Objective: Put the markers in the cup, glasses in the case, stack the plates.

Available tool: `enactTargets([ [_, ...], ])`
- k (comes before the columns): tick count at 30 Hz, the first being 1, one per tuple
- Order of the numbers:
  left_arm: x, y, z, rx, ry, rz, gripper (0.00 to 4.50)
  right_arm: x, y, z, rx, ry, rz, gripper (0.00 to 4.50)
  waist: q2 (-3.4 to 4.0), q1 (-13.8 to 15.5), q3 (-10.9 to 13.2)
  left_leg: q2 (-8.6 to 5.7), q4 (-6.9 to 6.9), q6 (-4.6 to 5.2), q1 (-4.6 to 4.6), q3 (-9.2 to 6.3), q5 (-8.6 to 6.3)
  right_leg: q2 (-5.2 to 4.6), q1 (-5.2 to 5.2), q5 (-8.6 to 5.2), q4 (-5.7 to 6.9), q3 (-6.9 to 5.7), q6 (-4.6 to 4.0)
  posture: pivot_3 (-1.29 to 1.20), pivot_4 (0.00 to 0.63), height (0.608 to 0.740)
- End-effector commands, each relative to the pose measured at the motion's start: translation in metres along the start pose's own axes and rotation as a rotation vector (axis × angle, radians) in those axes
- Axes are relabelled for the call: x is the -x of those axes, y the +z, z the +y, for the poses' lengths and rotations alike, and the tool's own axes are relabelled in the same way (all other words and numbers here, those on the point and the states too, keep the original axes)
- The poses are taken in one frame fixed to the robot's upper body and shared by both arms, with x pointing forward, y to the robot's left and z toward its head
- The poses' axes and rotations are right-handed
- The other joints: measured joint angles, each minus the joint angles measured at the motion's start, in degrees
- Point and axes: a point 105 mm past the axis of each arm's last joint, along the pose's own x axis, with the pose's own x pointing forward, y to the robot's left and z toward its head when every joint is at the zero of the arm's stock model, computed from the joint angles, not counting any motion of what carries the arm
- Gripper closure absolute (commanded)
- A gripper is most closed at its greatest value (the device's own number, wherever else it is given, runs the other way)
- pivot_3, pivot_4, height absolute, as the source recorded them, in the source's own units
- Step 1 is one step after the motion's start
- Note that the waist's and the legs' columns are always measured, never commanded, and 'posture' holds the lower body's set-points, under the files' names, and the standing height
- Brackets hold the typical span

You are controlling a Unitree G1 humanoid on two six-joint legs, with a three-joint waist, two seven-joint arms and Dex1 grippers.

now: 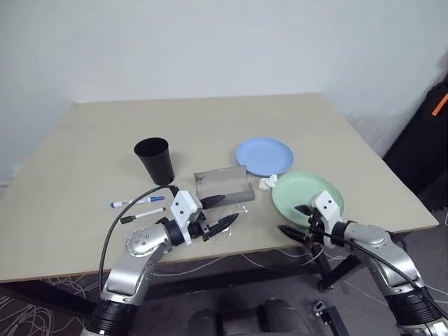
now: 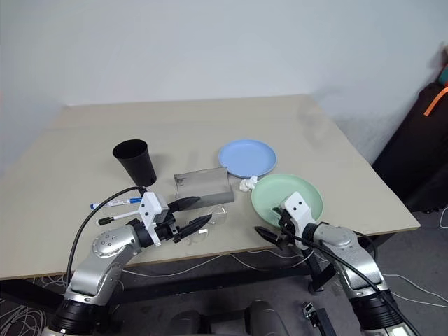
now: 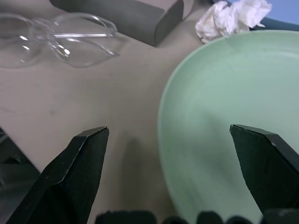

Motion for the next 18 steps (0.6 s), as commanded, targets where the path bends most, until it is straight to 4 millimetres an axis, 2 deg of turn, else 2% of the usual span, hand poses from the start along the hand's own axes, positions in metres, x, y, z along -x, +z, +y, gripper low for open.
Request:
enactTargets([
  [1, -0.002, 0.015, -0.001, -0.037, -0.007, -0.047, 1.40, -0.001, 0.013, -0.010, 0.057, -0.055, -0.028, 0.00, 0.00, 0.00, 0.00, -0.01, 0.00, 0.00, 0.00, 0.00, 0.00, 0.00, 0.00, 0.00, 0.00, 0.00, 0.00, 0.00, 0.000, 0.740],
  [5, -0.002, 0.015, -0.001, -0.036, -0.005, -0.047, 1.40, -0.002, 0.010, -0.014, 0.075, -0.071, -0.013, 0.00, -0.01, 0.00, 0.00, -0.05, 0.00, 0.01, 0.00, 0.01, 0.01, 0.00, 0.00, 0.00, 0.00, 0.01, 0.00, 0.00, 0.000, 0.740],
  [7, -0.002, 0.014, 0.000, -0.037, -0.003, -0.047, 1.38, -0.002, 0.010, -0.014, 0.087, -0.075, -0.008, 0.36, -0.01, 0.00, 0.00, -0.06, 0.00, 0.02, -0.01, 0.00, 0.01, 0.00, 0.00, 0.00, 0.00, 0.00, 0.00, 0.00, 0.000, 0.740],
  [10, -0.002, 0.014, 0.000, -0.037, -0.002, -0.048, 1.38, -0.002, 0.009, -0.015, 0.109, -0.077, 0.002, 1.25, -0.01, -0.01, 0.00, -0.07, 0.00, 0.02, 0.00, 0.00, 0.01, 0.00, 0.00, 0.00, 0.00, 0.01, 0.00, 0.00, 0.000, 0.740],
  [16, -0.004, 0.014, 0.001, -0.041, -0.001, -0.050, 1.38, -0.002, 0.010, -0.021, 0.143, -0.113, 0.010, 3.40, 0.00, 0.00, 0.00, -0.07, 0.00, 0.02, 0.00, 0.00, 0.01, 0.00, 0.00, 0.00, 0.00, 0.01, 0.00, 0.00, 0.000, 0.740],
  [18, -0.004, 0.014, 0.001, -0.042, -0.001, -0.051, 1.38, -0.001, 0.010, -0.022, 0.148, -0.121, 0.013, 3.40, 0.00, 0.00, 0.00, -0.07, 0.00, 0.02, -0.01, 0.00, 0.01, 0.00, 0.00, 0.00, 0.00, 0.01, 0.00, 0.00, 0.000, 0.740],
])
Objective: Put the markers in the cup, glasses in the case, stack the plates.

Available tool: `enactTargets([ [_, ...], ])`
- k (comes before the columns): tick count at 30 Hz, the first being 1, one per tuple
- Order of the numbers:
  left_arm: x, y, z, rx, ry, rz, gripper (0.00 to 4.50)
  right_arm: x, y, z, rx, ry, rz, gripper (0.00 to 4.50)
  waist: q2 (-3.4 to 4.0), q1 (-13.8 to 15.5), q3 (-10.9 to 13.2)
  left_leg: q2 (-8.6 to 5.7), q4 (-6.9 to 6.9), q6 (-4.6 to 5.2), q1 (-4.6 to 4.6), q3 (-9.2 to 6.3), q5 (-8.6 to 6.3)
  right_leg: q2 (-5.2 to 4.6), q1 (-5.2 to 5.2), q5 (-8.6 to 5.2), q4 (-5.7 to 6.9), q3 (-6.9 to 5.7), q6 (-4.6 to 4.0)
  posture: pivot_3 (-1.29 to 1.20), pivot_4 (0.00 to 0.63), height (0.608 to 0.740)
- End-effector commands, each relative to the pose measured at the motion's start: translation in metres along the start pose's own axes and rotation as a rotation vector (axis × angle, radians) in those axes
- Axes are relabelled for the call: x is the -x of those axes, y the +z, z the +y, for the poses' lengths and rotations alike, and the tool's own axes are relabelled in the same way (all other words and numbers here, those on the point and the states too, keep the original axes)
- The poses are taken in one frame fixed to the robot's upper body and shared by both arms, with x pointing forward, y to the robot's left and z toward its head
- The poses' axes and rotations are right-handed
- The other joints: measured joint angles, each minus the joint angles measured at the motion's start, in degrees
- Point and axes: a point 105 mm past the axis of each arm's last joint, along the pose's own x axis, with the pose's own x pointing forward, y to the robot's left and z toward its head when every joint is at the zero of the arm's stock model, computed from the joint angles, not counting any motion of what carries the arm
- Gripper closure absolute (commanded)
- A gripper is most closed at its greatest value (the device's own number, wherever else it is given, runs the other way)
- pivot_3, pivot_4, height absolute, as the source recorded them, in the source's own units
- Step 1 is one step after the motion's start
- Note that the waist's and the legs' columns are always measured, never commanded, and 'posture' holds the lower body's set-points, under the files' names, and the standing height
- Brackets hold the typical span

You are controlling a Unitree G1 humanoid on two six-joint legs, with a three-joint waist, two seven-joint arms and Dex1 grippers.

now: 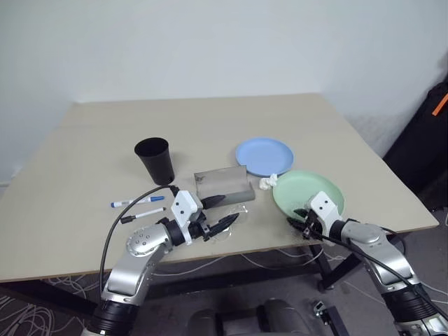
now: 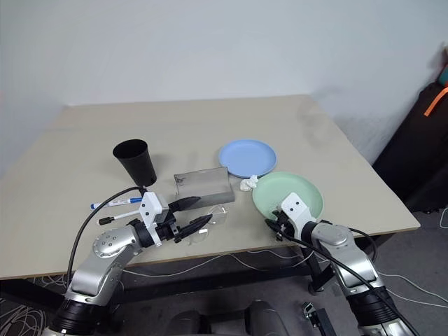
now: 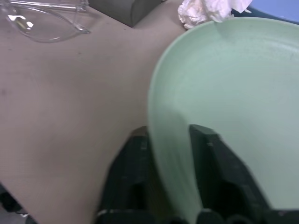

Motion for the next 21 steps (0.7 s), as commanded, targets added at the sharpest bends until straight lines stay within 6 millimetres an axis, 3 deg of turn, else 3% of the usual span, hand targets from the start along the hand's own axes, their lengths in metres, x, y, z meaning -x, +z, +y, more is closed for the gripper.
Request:
enactTargets([
  [1, -0.003, 0.014, 0.002, -0.046, -0.001, -0.044, 1.38, 0.003, 0.014, -0.011, 0.053, -0.052, -0.035, 3.40, 0.00, 0.00, 0.00, 0.00, 0.00, 0.00, 0.00, 0.00, 0.00, 0.00, 0.00, 0.00, 0.00, 0.00, 0.00, 0.00, 0.000, 0.740],
  [6, -0.003, 0.013, 0.002, -0.048, 0.005, -0.044, 1.38, 0.009, 0.010, -0.016, 0.053, -0.079, -0.026, 3.40, 0.00, 0.00, 0.00, 0.00, 0.00, 0.04, 0.00, 0.00, 0.02, 0.00, 0.00, 0.00, 0.00, 0.00, 0.00, 0.00, 0.000, 0.740],
  [11, -0.002, 0.013, 0.003, -0.049, 0.009, -0.041, 1.38, 0.013, 0.008, -0.017, 0.056, -0.078, -0.024, 4.46, -0.01, 0.01, -0.01, -0.05, 0.00, 0.03, 0.00, -0.01, 0.02, -0.01, 0.02, 0.00, 0.00, -0.01, 0.00, 0.00, 0.000, 0.740],
  [21, -0.003, 0.014, 0.006, -0.052, 0.016, -0.045, 1.38, 0.017, 0.013, -0.031, 0.103, -0.138, -0.028, 4.46, -0.04, 0.02, -0.02, -0.30, 0.02, 0.03, 0.01, -0.05, 0.02, -0.06, 0.05, 0.00, 0.00, -0.01, 0.00, 0.00, 0.000, 0.740],
])
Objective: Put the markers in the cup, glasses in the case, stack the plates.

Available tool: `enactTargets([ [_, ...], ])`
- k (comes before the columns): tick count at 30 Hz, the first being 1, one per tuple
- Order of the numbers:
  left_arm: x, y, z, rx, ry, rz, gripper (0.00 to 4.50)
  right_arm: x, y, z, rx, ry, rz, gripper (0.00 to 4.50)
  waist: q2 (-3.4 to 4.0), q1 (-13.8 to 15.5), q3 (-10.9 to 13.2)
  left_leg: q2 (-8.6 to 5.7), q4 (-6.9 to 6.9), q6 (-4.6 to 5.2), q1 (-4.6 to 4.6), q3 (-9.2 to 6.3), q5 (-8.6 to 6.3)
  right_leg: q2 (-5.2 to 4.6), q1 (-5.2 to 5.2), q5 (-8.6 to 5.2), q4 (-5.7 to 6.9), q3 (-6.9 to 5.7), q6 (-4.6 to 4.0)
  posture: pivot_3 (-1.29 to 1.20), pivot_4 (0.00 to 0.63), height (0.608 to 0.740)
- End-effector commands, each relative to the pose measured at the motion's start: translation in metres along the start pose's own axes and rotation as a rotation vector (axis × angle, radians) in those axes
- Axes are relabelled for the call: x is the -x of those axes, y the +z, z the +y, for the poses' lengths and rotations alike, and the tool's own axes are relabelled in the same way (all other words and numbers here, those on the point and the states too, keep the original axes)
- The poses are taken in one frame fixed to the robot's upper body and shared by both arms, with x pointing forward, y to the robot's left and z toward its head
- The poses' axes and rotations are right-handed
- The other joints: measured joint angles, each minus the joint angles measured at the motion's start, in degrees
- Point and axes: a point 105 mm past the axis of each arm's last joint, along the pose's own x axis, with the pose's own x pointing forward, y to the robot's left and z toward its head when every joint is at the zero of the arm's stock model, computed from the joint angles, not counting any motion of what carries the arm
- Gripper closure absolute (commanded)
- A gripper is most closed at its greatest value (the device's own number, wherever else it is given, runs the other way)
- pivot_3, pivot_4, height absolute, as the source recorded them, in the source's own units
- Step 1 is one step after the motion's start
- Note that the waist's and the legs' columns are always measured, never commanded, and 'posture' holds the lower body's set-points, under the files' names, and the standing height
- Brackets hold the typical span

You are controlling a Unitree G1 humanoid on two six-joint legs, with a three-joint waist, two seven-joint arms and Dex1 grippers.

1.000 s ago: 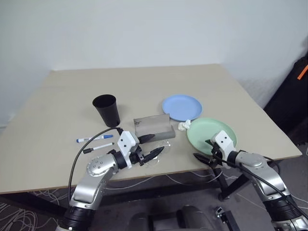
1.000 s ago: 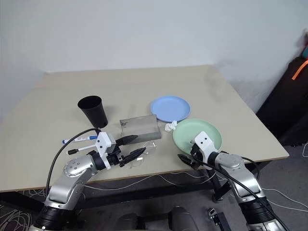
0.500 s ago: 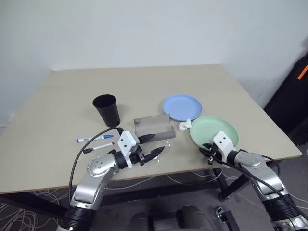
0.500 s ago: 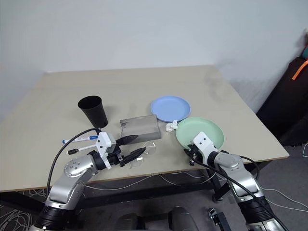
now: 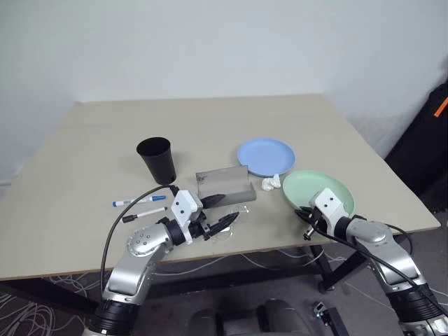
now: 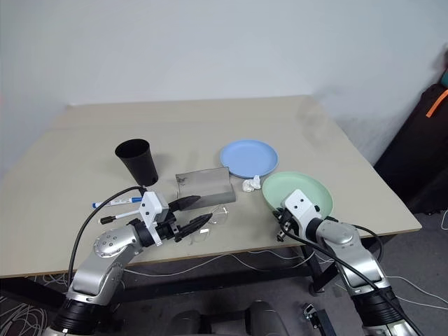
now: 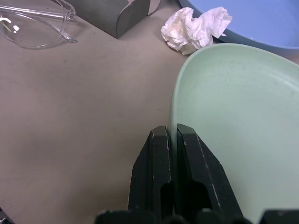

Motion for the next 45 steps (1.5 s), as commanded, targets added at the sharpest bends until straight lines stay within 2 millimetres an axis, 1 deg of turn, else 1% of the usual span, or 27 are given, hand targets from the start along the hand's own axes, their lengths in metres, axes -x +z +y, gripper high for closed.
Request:
enactTargets([
  [1, -0.002, 0.014, 0.004, -0.049, 0.005, -0.041, 1.38, 0.007, 0.007, -0.027, 0.056, -0.116, -0.011, 4.46, 0.00, -0.01, 0.00, 0.00, 0.00, 0.00, 0.00, 0.00, 0.00, 0.00, 0.00, 0.00, 0.00, 0.00, 0.00, 0.00, 0.000, 0.740],
  [4, -0.003, 0.014, 0.005, -0.052, 0.007, -0.042, 1.38, 0.005, 0.016, -0.041, 0.149, -0.177, -0.036, 4.46, 0.00, -0.01, 0.01, -0.02, 0.00, 0.01, 0.00, 0.01, 0.01, 0.00, 0.00, 0.00, 0.00, 0.01, 0.00, 0.00, 0.000, 0.740],
  [7, -0.003, 0.015, 0.007, -0.056, 0.009, -0.041, 1.38, -0.001, 0.027, -0.048, 0.215, -0.180, -0.072, 4.46, 0.01, -0.02, 0.01, -0.04, 0.01, 0.11, 0.00, 0.00, 0.06, 0.00, -0.01, 0.00, 0.00, 0.01, 0.00, 0.00, 0.000, 0.740],
  [9, -0.003, 0.014, 0.009, -0.059, 0.014, -0.037, 1.38, -0.007, 0.038, -0.050, 0.267, -0.155, -0.103, 4.46, 0.03, -0.14, 0.02, -0.03, 0.00, 0.16, 0.00, 0.00, 0.09, 0.02, -0.03, 0.00, 0.00, 0.03, 0.00, 0.00, 0.000, 0.740],
  [13, -0.003, 0.014, 0.013, -0.064, 0.019, -0.035, 1.38, -0.023, 0.064, -0.052, 0.358, -0.051, -0.175, 4.46, 0.04, -0.22, 0.02, -0.02, -0.01, 0.19, 0.03, 0.00, 0.11, 0.08, -0.01, 0.00, 0.02, 0.06, 0.00, 0.00, 0.000, 0.740],
  [15, -0.003, 0.014, 0.014, -0.065, 0.019, -0.035, 1.38, -0.027, 0.068, -0.054, 0.371, -0.034, -0.190, 4.46, 0.04, -0.07, 0.02, -0.02, -0.01, 0.25, 0.01, 0.00, 0.14, 0.09, -0.02, 0.01, 0.02, 0.06, 0.00, 0.00, 0.000, 0.740],
  [17, -0.003, 0.014, 0.014, -0.066, 0.019, -0.035, 1.38, -0.028, 0.068, -0.054, 0.376, -0.029, -0.195, 4.46, 0.02, 0.12, 0.01, -0.03, -0.01, 0.25, -0.02, -0.05, 0.14, 0.07, 0.01, -0.02, 0.01, 0.02, 0.03, 0.00, 0.000, 0.740],
  [19, -0.005, 0.015, 0.015, -0.070, 0.023, -0.039, 1.38, -0.050, 0.087, -0.053, 0.422, 0.060, -0.221, 4.46, 0.05, -0.25, 0.03, -0.07, -0.02, 0.26, 0.00, -0.04, 0.14, 0.05, 0.05, -0.06, 0.00, 0.06, 0.10, 0.00, 0.000, 0.740],
  [21, -0.005, 0.016, 0.016, -0.074, 0.029, -0.043, 1.38, -0.065, 0.102, -0.053, 0.454, 0.103, -0.231, 4.46, 0.05, -0.65, 0.07, -0.08, 0.02, 0.36, 0.00, 0.04, 0.20, 0.05, -0.01, 0.12, -0.01, 0.28, 0.18, 0.00, 0.000, 0.740],
  [23, -0.004, 0.016, 0.017, -0.075, 0.037, -0.044, 1.38, -0.076, 0.110, -0.056, 0.461, 0.106, -0.233, 4.46, 0.07, -0.64, 0.06, -0.07, 0.02, 0.42, 0.07, 0.04, 0.23, 0.06, 0.02, 0.21, 0.00, 0.34, 0.19, 0.00, 0.000, 0.740],
  [25, -0.003, 0.016, 0.017, -0.076, 0.045, -0.045, 1.38, -0.084, 0.117, -0.057, 0.463, 0.106, -0.235, 4.46, 0.08, -0.61, 0.06, -0.07, 0.02, 0.44, 0.06, 0.06, 0.26, 0.07, 0.04, 0.22, 0.01, 0.28, 0.18, 0.00, 0.000, 0.740],
  [28, -0.001, 0.016, 0.016, -0.077, 0.057, -0.044, 1.38, -0.094, 0.130, -0.054, 0.469, 0.110, -0.251, 4.46, 0.09, -0.42, 0.04, -0.06, 0.01, 0.44, 0.02, 0.03, 0.26, 0.06, 0.05, 0.21, 0.00, 0.18, 0.17, 0.00, 0.000, 0.740],
  [32, 0.001, 0.016, 0.016, -0.076, 0.067, -0.043, 1.38, -0.100, 0.136, -0.047, 0.477, 0.131, -0.255, 4.46, 0.10, -0.22, 0.04, -0.07, -0.01, 0.44, -0.04, 0.03, 0.26, -0.02, 0.04, 0.21, -0.03, 0.21, 0.18, 0.00, 0.000, 0.740],
  [36, 0.002, 0.016, 0.016, -0.076, 0.075, -0.042, 1.38, -0.104, 0.138, -0.046, 0.468, 0.122, -0.254, 3.43, 0.12, -0.25, 0.04, -0.07, 0.00, 0.44, -0.01, 0.03, 0.26, -0.04, 0.02, 0.23, 0.01, 0.27, 0.19, 0.00, 0.000, 0.740],
  [37, 0.003, 0.016, 0.016, -0.075, 0.077, -0.042, 1.38, -0.104, 0.140, -0.047, 0.461, 0.112, -0.262, 3.01, 0.12, -0.26, 0.03, -0.07, 0.00, 0.44, 0.00, 0.02, 0.26, -0.04, 0.02, 0.23, 0.02, 0.26, 0.19, 0.00, 0.000, 0.740],
  [40, 0.003, 0.015, 0.015, -0.074, 0.079, -0.041, 1.38, -0.103, 0.144, -0.049, 0.456, 0.087, -0.287, 2.11, 0.14, -0.25, 0.02, -0.06, 0.00, 0.43, 0.02, 0.02, 0.26, -0.02, 0.02, 0.24, 0.05, 0.23, 0.17, 0.00, 0.000, 0.740],
  [42, 0.003, 0.015, 0.015, -0.074, 0.079, -0.040, 1.38, -0.102, 0.146, -0.051, 0.457, 0.079, -0.300, 1.43, 0.15, -0.25, 0.02, -0.06, 0.00, 0.43, 0.02, 0.03, 0.26, -0.01, 0.02, 0.23, 0.05, 0.22, 0.17, 0.00, 0.000, 0.740],
  [45, 0.003, 0.016, 0.016, -0.077, 0.078, -0.040, 1.38, -0.098, 0.148, -0.055, 0.456, 0.060, -0.321, 1.43, 0.16, -0.25, 0.02, -0.06, 0.00, 0.43, 0.01, 0.02, 0.26, -0.01, 0.00, 0.23, 0.04, 0.25, 0.17, 0.00, 0.000, 0.740],
])
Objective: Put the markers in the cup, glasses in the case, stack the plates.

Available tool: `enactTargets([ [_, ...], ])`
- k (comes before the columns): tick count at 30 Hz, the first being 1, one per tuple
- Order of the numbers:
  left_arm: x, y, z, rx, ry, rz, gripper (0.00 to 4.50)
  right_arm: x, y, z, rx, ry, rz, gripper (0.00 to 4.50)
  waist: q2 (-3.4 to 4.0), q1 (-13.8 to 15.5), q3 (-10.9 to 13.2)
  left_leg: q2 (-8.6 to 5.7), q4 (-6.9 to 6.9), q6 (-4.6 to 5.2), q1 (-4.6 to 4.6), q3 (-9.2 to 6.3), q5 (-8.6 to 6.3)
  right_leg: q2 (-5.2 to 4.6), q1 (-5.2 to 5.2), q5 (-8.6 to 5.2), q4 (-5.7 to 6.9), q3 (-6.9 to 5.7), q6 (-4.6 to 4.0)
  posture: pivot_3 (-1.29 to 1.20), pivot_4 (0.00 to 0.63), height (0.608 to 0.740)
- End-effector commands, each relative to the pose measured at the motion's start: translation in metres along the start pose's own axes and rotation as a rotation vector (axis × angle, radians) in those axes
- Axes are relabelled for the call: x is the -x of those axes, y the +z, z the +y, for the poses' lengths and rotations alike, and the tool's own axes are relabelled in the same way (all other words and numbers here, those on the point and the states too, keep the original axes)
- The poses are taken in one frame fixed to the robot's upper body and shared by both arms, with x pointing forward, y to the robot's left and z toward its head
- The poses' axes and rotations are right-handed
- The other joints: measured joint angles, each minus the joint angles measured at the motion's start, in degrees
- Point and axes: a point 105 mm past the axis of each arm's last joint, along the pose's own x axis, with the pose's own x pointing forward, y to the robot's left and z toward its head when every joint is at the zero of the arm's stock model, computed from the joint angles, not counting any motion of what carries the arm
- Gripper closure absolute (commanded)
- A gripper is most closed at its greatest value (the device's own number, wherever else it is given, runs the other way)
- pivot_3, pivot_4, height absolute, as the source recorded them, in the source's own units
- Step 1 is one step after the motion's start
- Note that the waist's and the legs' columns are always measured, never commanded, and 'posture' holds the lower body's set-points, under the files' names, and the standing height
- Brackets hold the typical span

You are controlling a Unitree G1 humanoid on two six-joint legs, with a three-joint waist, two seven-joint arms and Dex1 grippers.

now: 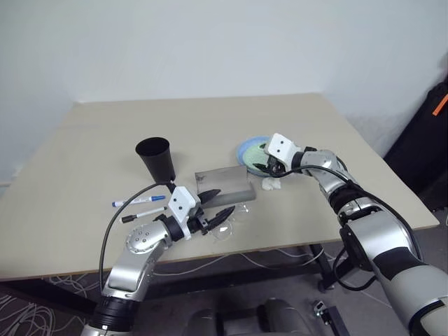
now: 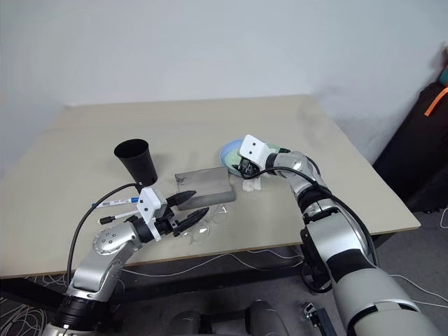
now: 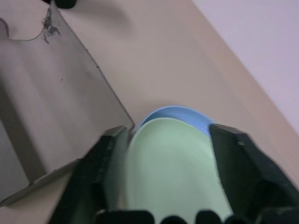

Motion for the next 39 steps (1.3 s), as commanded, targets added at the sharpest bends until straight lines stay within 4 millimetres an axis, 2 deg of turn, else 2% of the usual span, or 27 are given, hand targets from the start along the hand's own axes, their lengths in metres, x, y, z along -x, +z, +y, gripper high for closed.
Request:
enactTargets([
  [1, 0.002, 0.015, 0.005, -0.050, 0.015, -0.042, 1.38, 0.008, 0.018, -0.021, 0.030, -0.071, -0.072, 1.43, 0.00, 0.00, 0.00, 0.00, 0.00, 0.00, 0.00, 0.01, 0.00, 0.00, 0.00, 0.00, 0.00, 0.01, 0.00, 0.00, 0.000, 0.740],
  [5, 0.001, 0.016, 0.006, -0.056, 0.014, -0.044, 1.38, 0.019, 0.020, -0.029, -0.038, -0.079, -0.124, 1.43, 0.00, 0.02, 0.00, -0.01, 0.00, 0.00, -0.01, 0.00, 0.00, -0.01, 0.01, 0.00, -0.01, 0.01, 0.00, 0.00, 0.000, 0.740],
  [8, 0.000, 0.017, 0.007, -0.058, 0.013, -0.044, 1.38, 0.029, 0.016, -0.026, -0.099, -0.047, -0.152, 1.43, 0.00, 0.05, 0.00, -0.01, 0.00, 0.00, 0.00, -0.01, 0.00, -0.01, 0.04, -0.01, -0.02, -0.02, 0.01, 0.00, 0.000, 0.740],
  [17, 0.000, 0.017, 0.010, -0.058, 0.006, -0.042, 1.38, 0.052, -0.012, 0.018, -0.332, 0.075, -0.079, 1.43, 0.06, 0.09, -0.02, 0.00, 0.02, 0.00, 0.00, -0.01, 0.00, -0.01, 0.01, 0.00, 0.03, 0.01, 0.01, 0.00, 0.000, 0.740],
  [18, -0.001, 0.017, 0.010, -0.058, 0.004, -0.042, 1.38, 0.052, -0.013, 0.021, -0.360, 0.071, -0.071, 1.25, 0.06, 0.08, -0.02, 0.00, 0.02, 0.00, 0.01, -0.01, 0.00, -0.01, -0.03, 0.00, 0.06, 0.07, 0.01, 0.00, 0.000, 0.740],
  [20, -0.002, 0.017, 0.009, -0.058, -0.001, -0.042, 1.38, 0.053, -0.018, 0.025, -0.395, 0.050, -0.050, 0.83, 0.06, 0.07, -0.02, 0.00, 0.03, 0.00, 0.05, -0.01, 0.00, 0.01, -0.03, 0.01, 0.09, 0.08, 0.01, 0.00, 0.000, 0.740],
  [22, -0.002, 0.017, 0.009, -0.059, -0.005, -0.042, 1.38, 0.052, -0.022, 0.026, -0.428, 0.022, -0.026, 0.18, 0.06, 0.13, -0.02, -0.01, 0.03, -0.01, 0.05, 0.00, 0.00, 0.01, -0.03, 0.01, 0.10, 0.03, 0.00, 0.00, 0.000, 0.740],
  [23, -0.002, 0.017, 0.009, -0.059, -0.007, -0.042, 1.38, 0.051, -0.025, 0.026, -0.451, 0.002, -0.011, 0.04, 0.06, 0.15, -0.02, -0.01, 0.04, -0.02, 0.05, 0.00, -0.01, 0.01, -0.03, 0.01, 0.10, 0.00, 0.00, 0.00, 0.000, 0.740],
  [32, -0.004, 0.018, 0.011, -0.067, -0.011, -0.043, 1.38, 0.038, -0.042, 0.020, -0.646, -0.102, 0.069, 0.04, 0.06, 0.09, -0.02, -0.03, 0.03, -0.01, -0.03, 0.02, -0.01, 0.01, -0.05, 0.01, 0.01, 0.00, 0.00, 0.00, 0.000, 0.740],
  [38, -0.003, 0.018, 0.011, -0.070, -0.006, -0.043, 1.38, 0.029, -0.046, 0.024, -0.658, -0.094, 0.099, 0.04, 0.06, 0.09, -0.02, -0.03, 0.03, -0.01, -0.03, 0.03, 0.00, 0.01, -0.04, 0.01, 0.01, -0.02, 0.00, 0.00, 0.000, 0.740],
  [39, -0.003, 0.018, 0.012, -0.071, -0.004, -0.043, 1.38, 0.028, -0.046, 0.024, -0.655, -0.095, 0.100, 0.20, 0.06, 0.09, -0.02, -0.03, 0.03, -0.01, -0.03, 0.03, 0.00, 0.01, -0.04, 0.01, 0.01, -0.02, 0.00, 0.00, 0.000, 0.740],
])
